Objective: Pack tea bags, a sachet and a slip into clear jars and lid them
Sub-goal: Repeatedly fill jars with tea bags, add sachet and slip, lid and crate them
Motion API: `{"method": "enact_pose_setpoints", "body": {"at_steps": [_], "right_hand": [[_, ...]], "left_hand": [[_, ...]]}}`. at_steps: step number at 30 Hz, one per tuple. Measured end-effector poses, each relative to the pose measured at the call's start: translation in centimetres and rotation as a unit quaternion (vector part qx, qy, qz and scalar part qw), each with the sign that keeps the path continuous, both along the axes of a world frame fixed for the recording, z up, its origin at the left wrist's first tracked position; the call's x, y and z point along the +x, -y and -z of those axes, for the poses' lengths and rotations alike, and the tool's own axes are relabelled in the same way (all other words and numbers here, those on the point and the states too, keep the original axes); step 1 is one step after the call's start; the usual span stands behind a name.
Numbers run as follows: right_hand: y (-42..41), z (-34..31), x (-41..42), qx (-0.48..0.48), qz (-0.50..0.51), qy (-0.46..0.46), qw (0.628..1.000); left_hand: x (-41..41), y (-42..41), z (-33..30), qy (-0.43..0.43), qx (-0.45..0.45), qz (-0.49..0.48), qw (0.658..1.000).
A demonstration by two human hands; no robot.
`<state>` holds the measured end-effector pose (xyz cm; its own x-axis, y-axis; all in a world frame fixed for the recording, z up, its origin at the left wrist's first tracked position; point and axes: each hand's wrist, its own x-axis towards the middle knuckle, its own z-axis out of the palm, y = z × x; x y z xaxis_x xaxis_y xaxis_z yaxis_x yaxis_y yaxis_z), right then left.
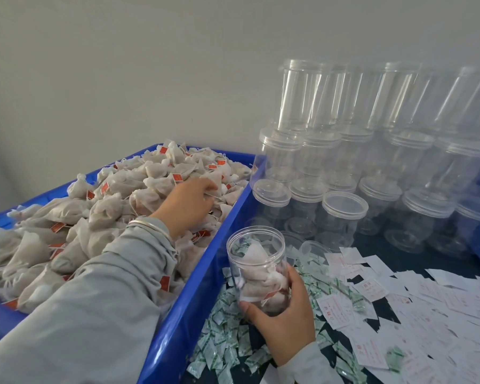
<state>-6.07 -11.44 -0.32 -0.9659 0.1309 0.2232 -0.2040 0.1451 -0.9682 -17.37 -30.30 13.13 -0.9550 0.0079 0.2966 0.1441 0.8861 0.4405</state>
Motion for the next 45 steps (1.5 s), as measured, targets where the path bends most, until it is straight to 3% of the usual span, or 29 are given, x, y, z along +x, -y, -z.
{"method": "enact_pose_setpoints", "body": {"at_steps": [6,9,14,18,22,26,29,34,37,45], "right_hand": [[0.0,-0.2,0.2,-0.002,0.002,-0.002,1.000],[-0.1,-0.2,0.2,-0.005,0.002,0.002,1.000],[-0.1,-0.2,0.1,-0.004,0.006,0.002,1.000],[-0.1,-0.2,0.0,0.001,0.006,0.002,1.000],[-0.2,-0.2,-0.1,-0.010,0.005,0.004,1.000],[-0.1,-0.2,-0.1,-0.001,0.007,0.000,1.000],[-0.1,-0.1,-0.1,0.001,0.007,-0.001,1.000],[-0.1,0.1,-0.1,0.007,0.003,0.002,1.000],[-0.1,0.1,-0.1,0.005,0.003,-0.001,1.000],[0.1,0.5,-0.2,0.012,0.005,-0.003,1.000]], "left_hand": [[-0.6,0.2,1.6,0.064,-0.257,0.018,0.964],[-0.7,0.2,1.3,0.049,-0.285,-0.031,0.957],[-0.5,1.0,0.1,0.055,-0.164,-0.075,0.982],[-0.3,1.1,-0.7,-0.006,-0.084,-0.071,0.994],[0.2,0.2,-1.6,-0.050,0.126,-0.035,0.990],[0.8,-0.8,-2.1,-0.035,0.304,0.034,0.951],[1.4,-1.3,-2.4,-0.004,0.434,0.088,0.897],[2.5,-2.0,-3.1,0.028,0.565,0.132,0.814],[3.1,-2.0,-3.7,0.047,0.604,0.183,0.774],[3.9,-2.2,-4.0,0.123,0.597,0.310,0.730]]}}
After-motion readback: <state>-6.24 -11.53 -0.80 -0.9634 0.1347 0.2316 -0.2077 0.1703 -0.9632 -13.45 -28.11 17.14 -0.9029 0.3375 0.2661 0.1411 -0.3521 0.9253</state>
